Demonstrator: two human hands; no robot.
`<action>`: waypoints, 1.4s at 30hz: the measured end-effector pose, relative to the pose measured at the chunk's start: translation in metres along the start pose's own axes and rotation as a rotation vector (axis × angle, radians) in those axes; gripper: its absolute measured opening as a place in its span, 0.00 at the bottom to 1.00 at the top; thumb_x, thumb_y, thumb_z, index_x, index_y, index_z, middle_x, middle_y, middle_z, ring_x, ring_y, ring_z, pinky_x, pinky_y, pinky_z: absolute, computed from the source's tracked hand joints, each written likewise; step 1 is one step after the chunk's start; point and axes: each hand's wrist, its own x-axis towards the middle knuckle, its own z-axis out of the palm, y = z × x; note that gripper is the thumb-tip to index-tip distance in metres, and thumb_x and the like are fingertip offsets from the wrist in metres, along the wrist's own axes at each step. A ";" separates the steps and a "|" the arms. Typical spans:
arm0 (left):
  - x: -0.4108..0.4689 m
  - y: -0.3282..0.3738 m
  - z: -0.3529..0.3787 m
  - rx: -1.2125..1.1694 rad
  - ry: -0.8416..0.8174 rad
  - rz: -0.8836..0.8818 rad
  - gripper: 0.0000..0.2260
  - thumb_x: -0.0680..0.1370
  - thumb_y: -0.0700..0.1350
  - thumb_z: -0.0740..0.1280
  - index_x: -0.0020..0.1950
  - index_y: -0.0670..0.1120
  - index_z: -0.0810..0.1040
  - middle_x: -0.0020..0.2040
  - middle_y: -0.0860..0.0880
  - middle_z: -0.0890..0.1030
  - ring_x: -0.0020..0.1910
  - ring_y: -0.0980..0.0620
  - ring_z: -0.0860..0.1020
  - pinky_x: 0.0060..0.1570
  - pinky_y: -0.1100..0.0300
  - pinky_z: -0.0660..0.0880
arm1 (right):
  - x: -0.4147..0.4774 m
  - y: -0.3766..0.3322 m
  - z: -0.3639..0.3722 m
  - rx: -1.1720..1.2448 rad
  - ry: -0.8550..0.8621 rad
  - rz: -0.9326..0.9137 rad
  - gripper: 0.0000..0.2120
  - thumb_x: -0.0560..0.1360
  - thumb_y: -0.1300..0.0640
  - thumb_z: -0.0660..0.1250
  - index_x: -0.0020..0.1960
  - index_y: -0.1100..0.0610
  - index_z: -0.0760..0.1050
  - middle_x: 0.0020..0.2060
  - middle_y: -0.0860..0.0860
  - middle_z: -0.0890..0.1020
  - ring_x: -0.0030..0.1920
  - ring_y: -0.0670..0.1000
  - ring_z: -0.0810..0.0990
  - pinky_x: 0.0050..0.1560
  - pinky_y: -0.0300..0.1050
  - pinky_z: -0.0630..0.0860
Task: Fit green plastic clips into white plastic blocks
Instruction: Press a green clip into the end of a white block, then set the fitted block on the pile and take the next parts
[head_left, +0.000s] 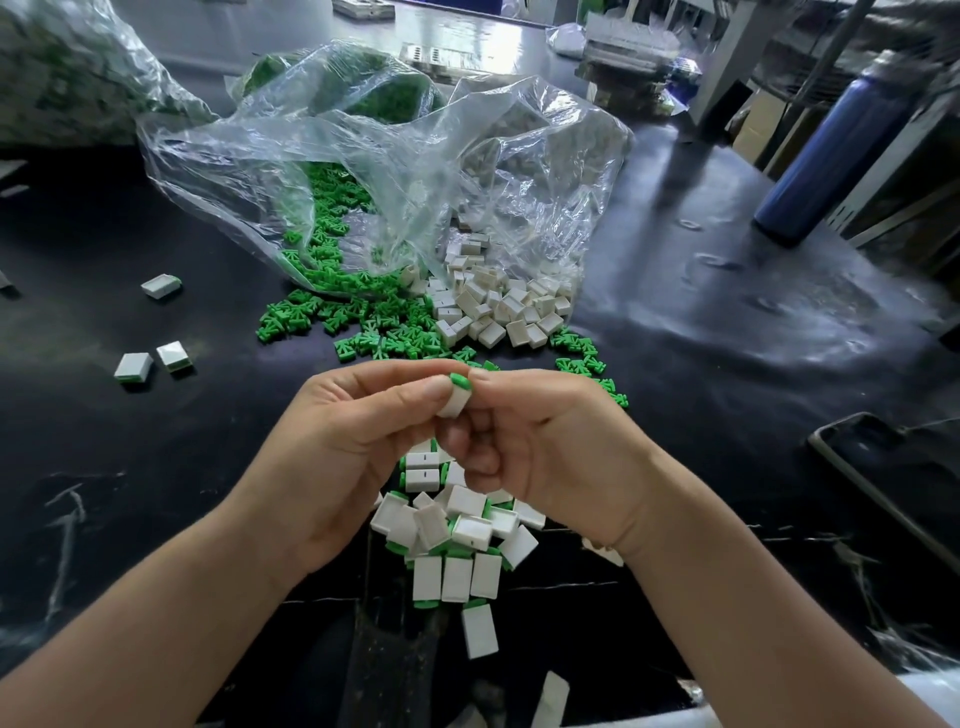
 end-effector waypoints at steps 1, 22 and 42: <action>0.000 0.000 0.000 -0.017 0.005 -0.008 0.10 0.66 0.38 0.66 0.44 0.36 0.82 0.33 0.45 0.82 0.28 0.53 0.78 0.34 0.64 0.77 | 0.000 -0.001 -0.001 0.012 -0.008 0.010 0.12 0.78 0.58 0.53 0.42 0.58 0.73 0.28 0.50 0.74 0.26 0.44 0.68 0.28 0.35 0.65; 0.029 -0.003 -0.042 0.744 0.550 0.170 0.09 0.74 0.36 0.68 0.46 0.50 0.82 0.39 0.57 0.81 0.37 0.63 0.76 0.41 0.69 0.72 | -0.001 0.004 -0.011 -0.920 0.349 -0.121 0.04 0.71 0.57 0.68 0.39 0.49 0.77 0.31 0.41 0.74 0.32 0.40 0.72 0.37 0.37 0.71; 0.029 -0.017 -0.040 1.587 0.119 0.307 0.12 0.75 0.33 0.64 0.55 0.41 0.82 0.59 0.44 0.80 0.61 0.42 0.76 0.61 0.51 0.69 | 0.005 0.002 -0.027 -1.154 0.564 -0.234 0.08 0.75 0.51 0.65 0.48 0.52 0.81 0.34 0.39 0.77 0.39 0.38 0.75 0.41 0.29 0.69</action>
